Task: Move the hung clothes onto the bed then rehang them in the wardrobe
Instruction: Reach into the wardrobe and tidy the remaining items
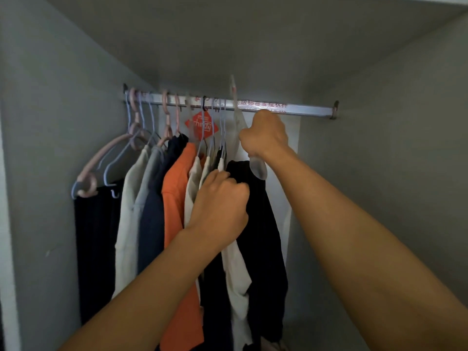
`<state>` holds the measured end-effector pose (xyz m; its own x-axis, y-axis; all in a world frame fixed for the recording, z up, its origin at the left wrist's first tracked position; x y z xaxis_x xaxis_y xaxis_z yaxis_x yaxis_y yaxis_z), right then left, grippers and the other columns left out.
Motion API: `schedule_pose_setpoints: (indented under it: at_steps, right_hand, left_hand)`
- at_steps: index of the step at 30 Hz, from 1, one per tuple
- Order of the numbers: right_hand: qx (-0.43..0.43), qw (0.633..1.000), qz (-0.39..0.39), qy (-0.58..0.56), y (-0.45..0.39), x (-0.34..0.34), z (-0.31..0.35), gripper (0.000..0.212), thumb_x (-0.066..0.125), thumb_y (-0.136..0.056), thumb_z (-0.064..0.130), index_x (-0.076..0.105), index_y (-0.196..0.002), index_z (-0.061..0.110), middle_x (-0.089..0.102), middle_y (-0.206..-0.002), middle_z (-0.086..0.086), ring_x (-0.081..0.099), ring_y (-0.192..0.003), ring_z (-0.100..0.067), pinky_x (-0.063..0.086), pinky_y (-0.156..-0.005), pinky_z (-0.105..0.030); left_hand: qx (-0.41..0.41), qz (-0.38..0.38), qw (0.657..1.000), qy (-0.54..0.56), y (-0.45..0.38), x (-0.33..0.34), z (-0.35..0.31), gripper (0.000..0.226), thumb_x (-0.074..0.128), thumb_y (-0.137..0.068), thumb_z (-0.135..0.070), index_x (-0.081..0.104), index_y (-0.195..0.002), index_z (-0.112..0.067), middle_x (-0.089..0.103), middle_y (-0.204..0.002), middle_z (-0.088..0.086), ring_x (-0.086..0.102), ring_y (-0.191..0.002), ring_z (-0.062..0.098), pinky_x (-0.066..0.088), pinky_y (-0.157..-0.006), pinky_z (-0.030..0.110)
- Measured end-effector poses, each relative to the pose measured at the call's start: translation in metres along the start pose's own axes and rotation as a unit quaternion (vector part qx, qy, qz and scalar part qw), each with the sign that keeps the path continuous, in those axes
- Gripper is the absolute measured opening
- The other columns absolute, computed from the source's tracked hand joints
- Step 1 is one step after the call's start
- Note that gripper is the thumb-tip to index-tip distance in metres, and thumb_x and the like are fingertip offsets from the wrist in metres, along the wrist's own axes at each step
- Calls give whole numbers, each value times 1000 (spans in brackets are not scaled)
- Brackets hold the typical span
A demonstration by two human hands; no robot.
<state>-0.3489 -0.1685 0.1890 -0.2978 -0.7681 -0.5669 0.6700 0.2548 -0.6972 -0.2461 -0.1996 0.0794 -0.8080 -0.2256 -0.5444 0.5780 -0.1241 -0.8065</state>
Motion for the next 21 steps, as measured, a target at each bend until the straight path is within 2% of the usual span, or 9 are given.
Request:
schedule_pose_setpoints:
  at_steps: [3,7,10,13,16,19,21]
  right_hand:
    - [7,1000,10,-10,-6,11,0,30,59,-82,9,38,-63,16,44,-68,-1,52,-71,-23,29,-46,-25]
    - [25,999,17,-17,-6,28,-9,31,62,-83,8,39,-64,16,43,-68,-1,54,-72,-23,34,-49,-26]
    - [37,999,27,-13,1,44,-17,32,64,-86,11,40,-66,15,45,-69,-1,51,-63,-18,40,-57,-29]
    - [31,999,33,-21,6,54,-20,29,64,-87,12,41,-69,13,44,-70,-1,52,-67,-19,41,-59,-29]
    - [17,999,42,-22,6,57,-21,30,64,-85,10,40,-68,14,45,-71,-2,55,-73,-22,39,-53,-27]
    - [0,998,51,-49,7,57,-20,33,62,-90,20,39,-66,15,46,-69,-1,54,-67,-21,35,-51,-26]
    - [-3,996,49,-75,12,53,-23,36,58,-94,29,40,-65,16,46,-65,-1,49,-59,-18,34,-50,-25]
  left_hand:
    - [-25,9,1000,-12,3,0,4,31,79,-54,-7,50,-48,-16,49,-48,3,52,-57,24,40,-65,29]
    - [-40,3,999,-26,4,-2,8,27,79,-56,-6,55,-49,-16,51,-50,1,53,-58,21,27,-67,28]
    - [-41,-1,999,-30,5,-3,7,22,80,-56,-8,59,-49,-16,53,-49,1,56,-60,21,25,-70,27]
    - [-43,-1,999,-25,9,-5,5,25,78,-59,-14,57,-45,-16,49,-46,0,53,-59,19,23,-68,25]
    - [-52,-26,998,-4,13,-12,-1,30,68,-70,-26,53,-45,-16,44,-45,-1,49,-58,18,26,-68,25]
    - [-50,-48,997,-17,10,-22,-10,30,63,-72,-30,54,-46,-17,35,-45,-4,42,-59,17,28,-74,33]
    - [-48,-51,997,-23,9,-24,-12,30,65,-72,-31,54,-47,-18,31,-46,-7,35,-61,14,24,-69,33]
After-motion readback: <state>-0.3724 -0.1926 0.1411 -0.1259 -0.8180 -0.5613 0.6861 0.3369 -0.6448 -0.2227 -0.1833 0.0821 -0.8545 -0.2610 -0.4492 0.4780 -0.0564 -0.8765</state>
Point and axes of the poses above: each hand's wrist, its own y-axis away from the middle knuckle, its own x-axis out of the palm, z = x × y, the point moved 8 cm from there along -y, towards the middle knuckle
